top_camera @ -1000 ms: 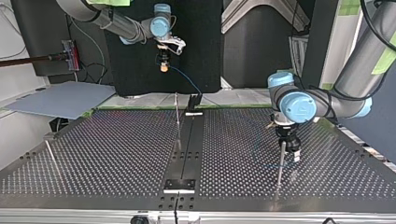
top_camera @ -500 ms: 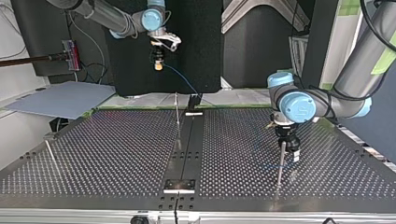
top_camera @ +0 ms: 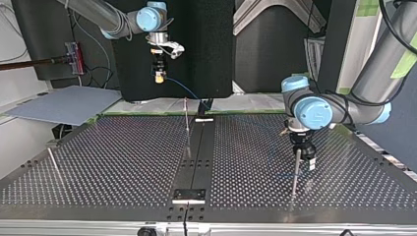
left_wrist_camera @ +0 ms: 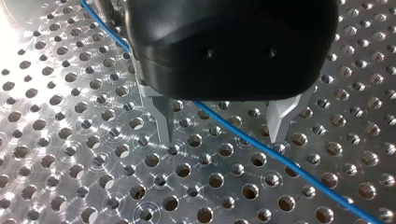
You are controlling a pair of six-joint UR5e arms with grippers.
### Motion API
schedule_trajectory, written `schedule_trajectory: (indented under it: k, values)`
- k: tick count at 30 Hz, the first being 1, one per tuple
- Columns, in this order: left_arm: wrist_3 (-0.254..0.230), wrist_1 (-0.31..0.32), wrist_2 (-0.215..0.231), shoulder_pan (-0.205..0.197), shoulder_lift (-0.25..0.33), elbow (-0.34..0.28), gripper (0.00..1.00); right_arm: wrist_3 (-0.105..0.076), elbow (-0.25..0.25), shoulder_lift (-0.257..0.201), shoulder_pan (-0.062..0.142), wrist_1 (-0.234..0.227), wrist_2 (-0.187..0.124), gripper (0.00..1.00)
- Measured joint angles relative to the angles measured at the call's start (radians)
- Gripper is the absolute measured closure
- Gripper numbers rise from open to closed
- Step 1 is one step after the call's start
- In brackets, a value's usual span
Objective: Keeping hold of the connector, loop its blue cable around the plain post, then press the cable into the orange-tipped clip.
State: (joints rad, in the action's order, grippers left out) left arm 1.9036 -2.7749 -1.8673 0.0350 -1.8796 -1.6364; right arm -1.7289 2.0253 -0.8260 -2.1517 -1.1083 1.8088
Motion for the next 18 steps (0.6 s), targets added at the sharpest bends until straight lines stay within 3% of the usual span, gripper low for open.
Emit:
schedule_trajectory:
  k: [8, 18]
  values:
    - [0.000, -0.004, 0.000, 0.000, 0.000, 0.000, 0.02, -0.007, 0.000, -0.063, 0.022, -0.038, -0.016, 1.00]
    - [0.000, -0.005, -0.001, 0.001, 0.000, 0.000, 0.02, 0.012, 0.000, 0.007, 0.026, -0.088, -0.014, 1.00]
